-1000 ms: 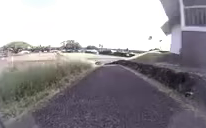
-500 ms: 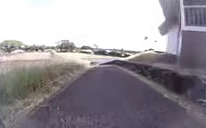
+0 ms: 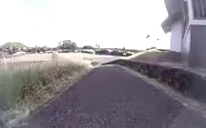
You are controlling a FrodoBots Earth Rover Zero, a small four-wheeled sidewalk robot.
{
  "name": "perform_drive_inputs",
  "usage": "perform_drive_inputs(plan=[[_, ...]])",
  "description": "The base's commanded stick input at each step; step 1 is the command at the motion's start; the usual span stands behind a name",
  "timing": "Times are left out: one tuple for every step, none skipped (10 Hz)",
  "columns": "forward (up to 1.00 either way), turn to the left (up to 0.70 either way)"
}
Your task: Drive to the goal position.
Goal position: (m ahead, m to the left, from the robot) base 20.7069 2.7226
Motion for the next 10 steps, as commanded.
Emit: perform_drive_inputs(plan=[[0.85, 0.0], [0.85, 0.0], [0.85, 0.0], [0.85, 0.0], [0.85, -0.09], [0.85, -0.26], [0.85, -0.34], [0.85, -0.34], [0.85, -0.34], [0.85, -0.34]])
